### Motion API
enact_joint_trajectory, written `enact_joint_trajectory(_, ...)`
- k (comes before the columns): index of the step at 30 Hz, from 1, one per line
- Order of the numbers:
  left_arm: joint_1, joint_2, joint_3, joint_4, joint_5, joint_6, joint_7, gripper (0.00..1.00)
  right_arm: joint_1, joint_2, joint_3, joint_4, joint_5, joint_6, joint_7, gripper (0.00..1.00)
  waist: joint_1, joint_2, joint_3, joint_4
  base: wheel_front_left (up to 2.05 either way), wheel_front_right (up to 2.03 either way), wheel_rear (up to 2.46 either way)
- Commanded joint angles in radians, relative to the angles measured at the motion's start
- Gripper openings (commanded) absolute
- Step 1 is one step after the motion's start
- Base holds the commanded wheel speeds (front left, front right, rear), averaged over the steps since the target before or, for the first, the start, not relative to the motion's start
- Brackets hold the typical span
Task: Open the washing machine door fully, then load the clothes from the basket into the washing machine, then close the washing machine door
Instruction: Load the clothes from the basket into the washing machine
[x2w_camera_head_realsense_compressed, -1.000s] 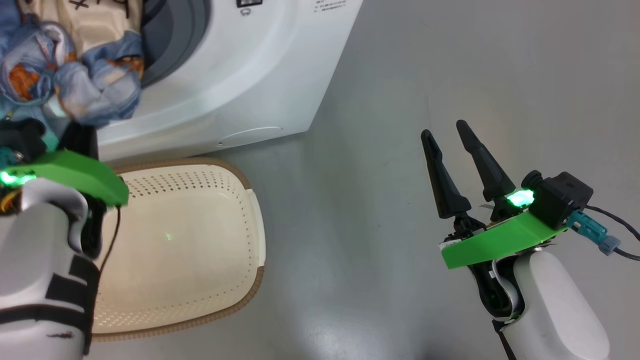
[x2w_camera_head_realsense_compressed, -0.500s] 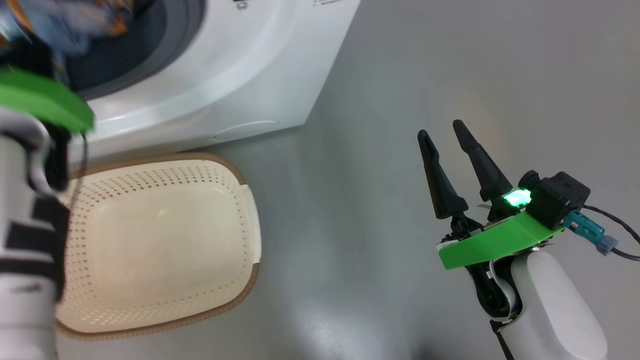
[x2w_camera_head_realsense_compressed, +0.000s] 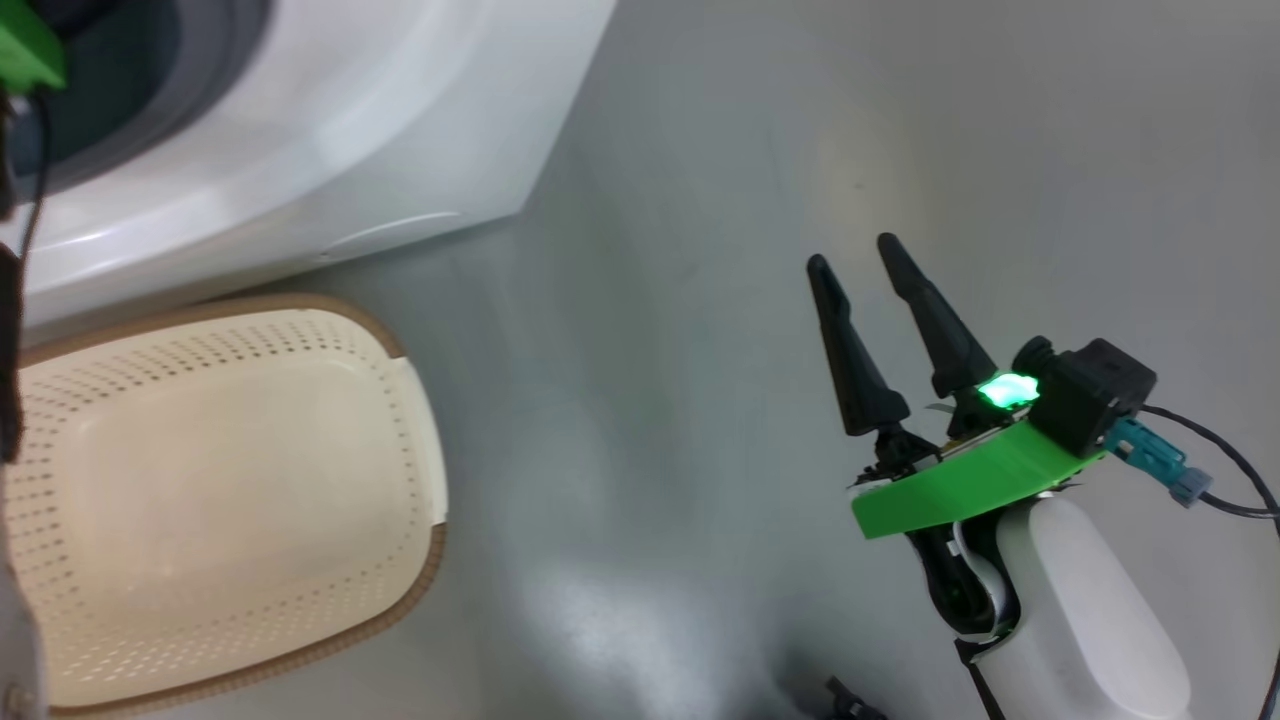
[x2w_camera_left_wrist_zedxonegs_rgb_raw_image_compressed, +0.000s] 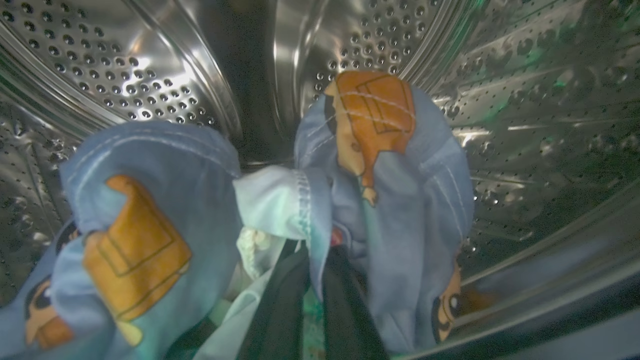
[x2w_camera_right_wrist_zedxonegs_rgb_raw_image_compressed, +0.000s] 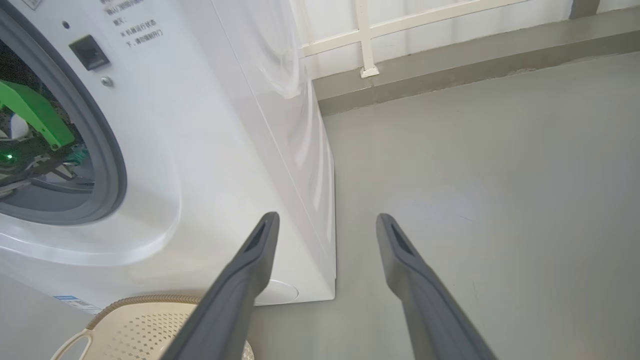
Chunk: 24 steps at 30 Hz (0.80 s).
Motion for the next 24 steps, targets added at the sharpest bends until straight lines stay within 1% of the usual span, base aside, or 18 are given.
enact_joint_trajectory(1,-0.048,0.051,0.002,-0.014,0.011,-0.009,-0.054,0.00,-0.002,0.007,0.028,-0.022,0.015,0.002,-0.005,1.00,0.0000,-0.0001,0.024,-0.029,0.00,0.00,0.00)
enact_joint_trajectory(7,-0.086,0.068,-0.013,0.043,0.020,-0.018,-0.103,0.00,-0.004,0.011,0.027,-0.024,0.016,0.002,-0.005,1.00,0.0000,-0.0001,0.025,-0.043,0.00,0.00,0.00)
enact_joint_trajectory(9,-0.097,0.070,-0.013,0.079,0.020,-0.012,-0.106,0.00,-0.002,0.011,0.027,-0.023,0.014,0.002,-0.005,1.00,0.0000,-0.0001,0.021,-0.044,0.00,0.00,0.00)
enact_joint_trajectory(10,-0.103,0.067,-0.011,0.107,0.016,-0.006,-0.092,0.24,-0.001,0.011,0.026,-0.022,0.012,0.002,-0.005,1.00,0.0000,-0.0001,0.018,-0.043,0.00,0.00,0.00)
enact_joint_trajectory(12,-0.120,0.062,-0.012,0.140,0.013,0.004,-0.086,1.00,-0.001,0.012,0.025,-0.020,0.010,0.002,-0.005,1.00,0.0000,-0.0001,0.014,-0.040,0.00,0.00,0.00)
enact_joint_trajectory(16,-0.134,0.047,-0.017,0.202,0.008,0.014,-0.065,1.00,0.000,0.012,0.025,-0.015,0.008,0.002,-0.005,1.00,0.0000,-0.0001,-0.005,-0.026,0.00,0.00,0.00)
enact_joint_trajectory(24,-0.105,0.016,-0.033,0.240,-0.002,-0.002,-0.092,1.00,0.001,0.007,0.026,-0.005,0.005,0.002,-0.005,1.00,0.0000,-0.0001,-0.052,0.010,0.00,0.00,0.00)
